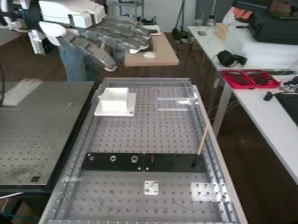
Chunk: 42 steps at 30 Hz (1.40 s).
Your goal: Grab the smaller nut and place it in the white container
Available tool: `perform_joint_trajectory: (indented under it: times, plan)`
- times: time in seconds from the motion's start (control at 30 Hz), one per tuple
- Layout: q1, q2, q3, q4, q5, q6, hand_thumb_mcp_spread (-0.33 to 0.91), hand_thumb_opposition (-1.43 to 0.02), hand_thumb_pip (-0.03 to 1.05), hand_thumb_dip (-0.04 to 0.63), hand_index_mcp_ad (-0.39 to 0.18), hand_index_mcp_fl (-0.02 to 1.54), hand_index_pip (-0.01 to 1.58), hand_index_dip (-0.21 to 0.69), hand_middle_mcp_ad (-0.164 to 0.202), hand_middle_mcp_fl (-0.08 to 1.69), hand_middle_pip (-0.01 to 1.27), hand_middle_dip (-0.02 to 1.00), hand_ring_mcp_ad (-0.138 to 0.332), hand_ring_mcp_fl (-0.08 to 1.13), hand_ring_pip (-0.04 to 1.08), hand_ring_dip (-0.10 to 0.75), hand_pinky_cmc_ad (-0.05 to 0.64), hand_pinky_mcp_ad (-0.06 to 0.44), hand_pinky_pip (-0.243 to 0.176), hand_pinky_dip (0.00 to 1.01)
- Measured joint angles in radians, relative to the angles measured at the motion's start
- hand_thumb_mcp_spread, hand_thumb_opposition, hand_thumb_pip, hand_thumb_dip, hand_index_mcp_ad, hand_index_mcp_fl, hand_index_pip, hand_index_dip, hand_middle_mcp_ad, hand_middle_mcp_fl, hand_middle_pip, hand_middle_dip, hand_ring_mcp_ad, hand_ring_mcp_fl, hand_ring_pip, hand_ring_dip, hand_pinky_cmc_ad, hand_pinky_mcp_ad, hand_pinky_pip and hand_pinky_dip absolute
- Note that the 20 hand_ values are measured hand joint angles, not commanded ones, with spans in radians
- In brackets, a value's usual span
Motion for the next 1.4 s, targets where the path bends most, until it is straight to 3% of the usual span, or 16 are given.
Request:
perform_joint_trajectory:
  times: [0.3, 0.5, 0.67, 0.93, 1.4]
  plan:
    - [-0.022, 0.027, -0.079, 0.033, 0.029, 0.003, 0.21, -0.73, 0.48, 0.042, 0.005, 0.02, 0.07, 0.293, 0.091, 0.04, 0.14, 0.15, 0.138, 0.01, 0.09, 0.019, 0.346, 0.297, -0.087, 0.52]
    - [-0.048, 0.032, -0.137, 0.091, 0.035, 0.009, 0.22, -0.74, 0.56, 0.049, -0.021, 0.04, 0.07, 0.279, 0.089, 0.09, 0.14, 0.16, 0.140, 0.01, 0.09, 0.019, 0.346, 0.295, -0.094, 0.52]
    - [-0.056, 0.036, -0.195, 0.149, 0.064, 0.026, 0.23, -0.76, 0.56, 0.061, -0.031, 0.11, 0.09, 0.243, 0.089, 0.09, 0.14, 0.16, 0.140, 0.01, 0.09, 0.019, 0.346, 0.290, -0.094, 0.53]
    - [-0.020, 0.032, -0.294, 0.253, 0.215, 0.062, 0.28, -0.77, 0.61, 0.093, -0.051, 0.29, 0.12, 0.188, 0.093, 0.10, 0.15, 0.17, 0.147, 0.01, 0.09, 0.037, 0.342, 0.278, -0.094, 0.53]
    - [0.083, -0.009, -0.431, 0.441, 0.471, 0.106, 0.31, -0.81, 0.62, 0.108, -0.072, 0.34, 0.71, 0.033, 0.094, 0.12, 0.14, 0.18, 0.152, 0.01, 0.09, 0.037, 0.340, 0.264, -0.094, 0.53]
